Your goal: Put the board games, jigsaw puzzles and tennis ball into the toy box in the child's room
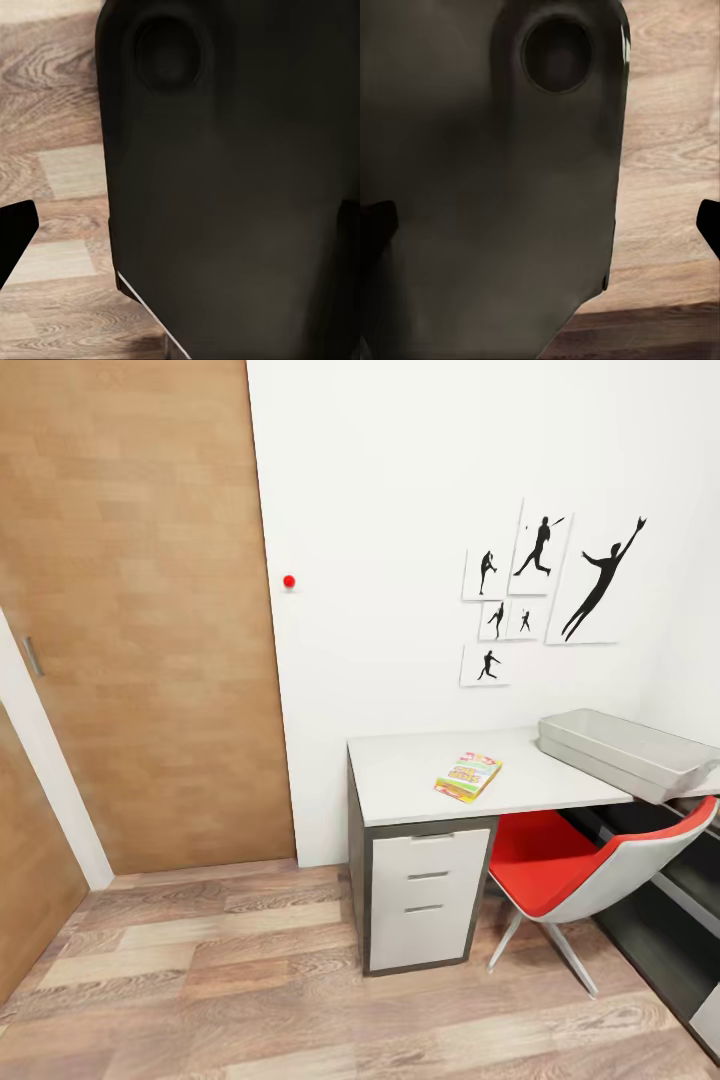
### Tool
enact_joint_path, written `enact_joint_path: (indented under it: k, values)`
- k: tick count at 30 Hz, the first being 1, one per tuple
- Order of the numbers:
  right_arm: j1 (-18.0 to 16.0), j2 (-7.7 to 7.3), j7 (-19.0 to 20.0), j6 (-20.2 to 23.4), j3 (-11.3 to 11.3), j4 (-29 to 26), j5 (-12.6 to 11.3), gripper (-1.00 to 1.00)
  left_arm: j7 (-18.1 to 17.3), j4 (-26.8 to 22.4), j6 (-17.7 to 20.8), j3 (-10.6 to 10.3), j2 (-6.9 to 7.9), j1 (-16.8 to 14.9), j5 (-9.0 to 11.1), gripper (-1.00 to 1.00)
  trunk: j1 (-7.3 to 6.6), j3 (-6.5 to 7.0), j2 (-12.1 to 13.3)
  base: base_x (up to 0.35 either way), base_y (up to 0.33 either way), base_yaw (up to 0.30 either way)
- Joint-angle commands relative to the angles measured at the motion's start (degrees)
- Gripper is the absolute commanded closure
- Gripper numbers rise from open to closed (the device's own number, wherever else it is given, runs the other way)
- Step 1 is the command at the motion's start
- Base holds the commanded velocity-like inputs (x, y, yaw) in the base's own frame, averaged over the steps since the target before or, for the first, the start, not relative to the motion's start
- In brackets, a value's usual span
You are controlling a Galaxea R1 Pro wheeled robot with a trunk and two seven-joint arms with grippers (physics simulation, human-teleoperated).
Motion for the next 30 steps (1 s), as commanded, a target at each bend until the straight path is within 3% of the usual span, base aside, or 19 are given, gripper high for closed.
enact_joint_path:
  k: [1, 4, 16, 30]
  values:
    - [0.0, 0.33, -0.3, -0.1, -0.3, -0.1, -0.3, -1.0, -0.1, -0.2, -0.3, -0.1, -0.33, 0.0, -0.1, -1.0, 0.0, -0.03, 0.0, 0.0, 0.0, 0.0]
    - [0.0, 1.27, -0.3, 0.0, -0.3, -0.1, -0.4, -1.0, -0.1, -0.2, -0.3, -0.1, -1.0, 0.0, 0.0, -1.0, 0.0, -0.03, 0.0, 0.0, 0.0, 0.0]
    - [0.0, 1.66, -0.3, -0.5, -0.5, -0.1, -0.2, -1.0, -0.1, -0.3, -0.3, -0.1, -0.69, 0.0, 0.1, -1.0, 0.0, -0.03, 0.0, 0.0, 0.0, -0.006]
    - [0.0, 1.74, -0.4, -2.7, -0.5, -0.1, -0.3, -1.0, -0.1, -0.2, -1.5, 0.0, -0.7, 0.0, 0.2, -1.0, 0.0, -0.03, 0.0, 0.0, 0.0, -0.215]
